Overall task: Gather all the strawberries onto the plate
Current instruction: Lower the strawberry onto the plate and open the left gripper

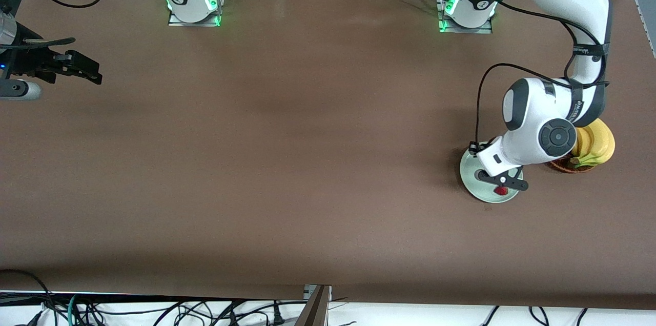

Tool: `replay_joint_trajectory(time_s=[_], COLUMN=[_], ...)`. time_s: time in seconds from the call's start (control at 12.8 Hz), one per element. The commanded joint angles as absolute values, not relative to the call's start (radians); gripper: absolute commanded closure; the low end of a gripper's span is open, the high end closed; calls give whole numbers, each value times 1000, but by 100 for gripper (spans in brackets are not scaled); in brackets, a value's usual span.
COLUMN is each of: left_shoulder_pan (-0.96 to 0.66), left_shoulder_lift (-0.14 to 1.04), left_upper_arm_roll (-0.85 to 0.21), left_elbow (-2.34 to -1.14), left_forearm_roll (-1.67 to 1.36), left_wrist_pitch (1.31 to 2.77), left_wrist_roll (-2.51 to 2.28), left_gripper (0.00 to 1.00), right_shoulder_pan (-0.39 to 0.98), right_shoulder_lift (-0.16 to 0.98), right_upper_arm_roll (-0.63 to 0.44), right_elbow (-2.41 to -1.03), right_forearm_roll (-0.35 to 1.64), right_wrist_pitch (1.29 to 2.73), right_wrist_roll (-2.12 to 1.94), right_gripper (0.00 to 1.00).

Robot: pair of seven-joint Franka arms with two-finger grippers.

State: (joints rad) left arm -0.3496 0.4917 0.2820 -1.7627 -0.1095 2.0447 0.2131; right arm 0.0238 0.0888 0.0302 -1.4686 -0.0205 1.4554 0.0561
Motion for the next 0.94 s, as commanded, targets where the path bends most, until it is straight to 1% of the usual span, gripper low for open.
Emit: replay_joint_trajectory(time_s=[0.0,0.08,0.16,0.23,0.31,0.39,0.62,0.7,0.86], left_shoulder_pan=[-313,-308,-281,-275,-278,-278,-278,-278,-278], left_shoulder_lift=[483,492,492,494,482,441,266,224,129], left_upper_arm_roll=[278,279,278,278,278,276,272,273,272], left_elbow=[-1779,-1781,-1778,-1778,-1781,-1784,-1795,-1786,-1784], left_forearm_roll=[-69,-66,-63,-70,-75,-75,-69,-69,-64], left_wrist_pitch=[2066,2081,2083,2086,2083,2063,1901,1823,1747], left_wrist_roll=[291,296,298,298,295,293,284,281,281], left_gripper=[90,78,55,17,0,0,0,0,0], right_shoulder_pan=[20,20,20,20,20,20,20,20,21], right_shoulder_lift=[83,84,87,90,97,106,107,107,109], right_upper_arm_roll=[38,38,38,38,38,38,38,38,38], right_elbow=[-1479,-1470,-1470,-1465,-1453,-1442,-1439,-1439,-1437], right_forearm_roll=[-35,-35,-35,-35,-35,-35,-34,-35,-35], right_wrist_pitch=[1468,1468,1468,1468,1468,1467,1468,1468,1468], right_wrist_roll=[41,41,40,40,38,37,38,38,38], right_gripper=[0,0,0,0,0,0,0,0,0])
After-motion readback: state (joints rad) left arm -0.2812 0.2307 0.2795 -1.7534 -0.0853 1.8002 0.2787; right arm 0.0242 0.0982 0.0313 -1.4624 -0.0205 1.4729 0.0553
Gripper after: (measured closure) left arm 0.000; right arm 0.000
